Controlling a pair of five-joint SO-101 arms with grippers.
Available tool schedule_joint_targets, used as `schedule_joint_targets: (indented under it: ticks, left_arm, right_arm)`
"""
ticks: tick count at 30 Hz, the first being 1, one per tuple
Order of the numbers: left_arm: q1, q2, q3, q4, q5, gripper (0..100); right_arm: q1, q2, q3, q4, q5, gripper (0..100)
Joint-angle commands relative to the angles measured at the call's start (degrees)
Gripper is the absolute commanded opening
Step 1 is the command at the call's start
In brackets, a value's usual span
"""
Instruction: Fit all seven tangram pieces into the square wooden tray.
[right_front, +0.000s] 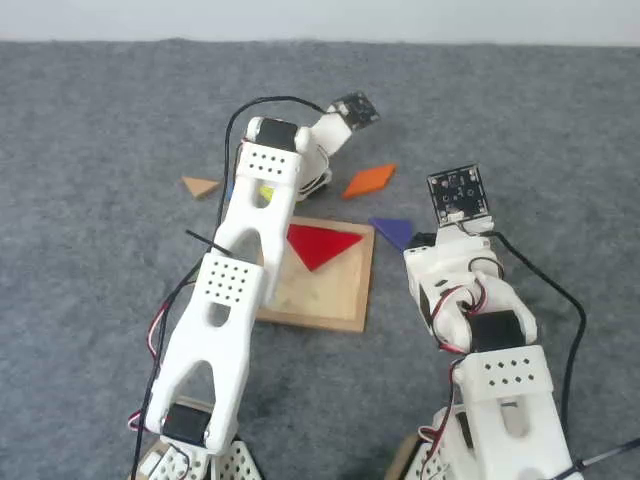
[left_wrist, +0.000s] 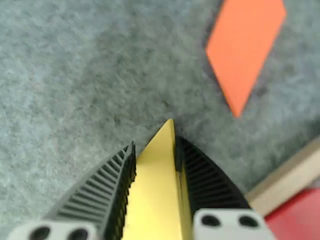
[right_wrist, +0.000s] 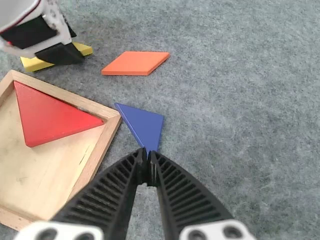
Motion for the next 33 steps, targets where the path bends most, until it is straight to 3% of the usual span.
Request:
schedule_joint_targets:
  ticks: [1, 6, 13, 18, 25, 33]
  left_arm:
    - [-2.4, 0.5, -0.9, 5.8, -5.8, 13]
    - [-4.5, 0.5, -6.5, 5.9, -0.8, 6]
    - [-6.4, -3.4, -6.0, 6.0, 5.9, 6]
    - [-7.7, -12.7, 9.2, 6.0, 6.1, 6]
    - [-6.9, -33.2, 40.0, 5.4, 8.0, 5]
    - [-10.2, -52.8, 69.1, -4.7, 13.0, 5]
  right_arm:
    - [-0.4, -1.0, -0.8, -1.4, 1.2, 0.6]
    - [-0.4, -1.0, -0.8, -1.5, 1.2, 0.6]
    - [-0.3, -1.0, -0.8, -2.2, 1.3, 0.6]
    - [-0.2, -1.0, -0.8, -2.2, 1.3, 0.6]
    - [-0.2, -1.0, -0.8, -2.2, 1.3, 0.6]
    - [-0.1, -1.0, -0.8, -2.2, 1.3, 0.6]
